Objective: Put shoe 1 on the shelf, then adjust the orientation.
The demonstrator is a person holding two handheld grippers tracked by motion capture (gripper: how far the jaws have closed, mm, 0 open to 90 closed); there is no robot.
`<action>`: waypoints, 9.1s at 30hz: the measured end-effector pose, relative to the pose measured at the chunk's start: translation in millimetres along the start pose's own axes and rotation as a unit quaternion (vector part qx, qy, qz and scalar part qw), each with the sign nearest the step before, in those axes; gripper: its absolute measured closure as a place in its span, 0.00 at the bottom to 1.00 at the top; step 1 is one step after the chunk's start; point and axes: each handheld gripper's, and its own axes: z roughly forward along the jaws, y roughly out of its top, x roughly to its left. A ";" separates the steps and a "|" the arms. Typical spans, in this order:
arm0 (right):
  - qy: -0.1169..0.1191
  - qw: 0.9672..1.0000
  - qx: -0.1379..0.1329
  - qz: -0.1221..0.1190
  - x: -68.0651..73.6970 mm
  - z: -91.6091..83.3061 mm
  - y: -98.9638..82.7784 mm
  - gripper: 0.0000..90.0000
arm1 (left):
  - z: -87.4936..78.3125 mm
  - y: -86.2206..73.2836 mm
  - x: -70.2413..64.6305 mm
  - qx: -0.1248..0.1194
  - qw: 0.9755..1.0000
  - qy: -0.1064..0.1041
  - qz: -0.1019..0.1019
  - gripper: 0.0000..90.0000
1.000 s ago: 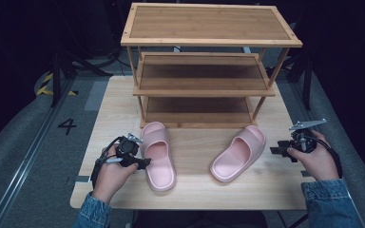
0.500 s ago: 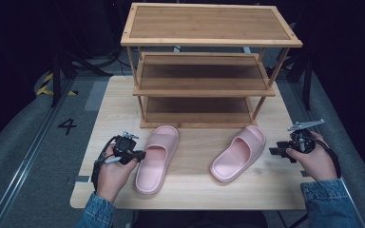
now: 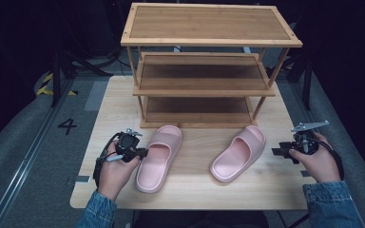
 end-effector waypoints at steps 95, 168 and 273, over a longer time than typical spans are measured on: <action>0.005 1.000 -0.004 0.028 -18.5 -3.8 -20.8 0.56 | -47.5 206.7 -30.5 -0.149 0.989 -0.006 0.015 0.93; 0.003 1.000 -0.003 0.025 -15.3 -4.5 -22.1 0.56 | -25.5 162.9 -85.7 -0.125 0.987 -0.037 0.091 0.95; 0.099 0.969 0.118 -0.193 175.8 107.7 63.6 1.00 | -25.5 7.0 28.4 -0.030 0.997 0.048 0.047 0.38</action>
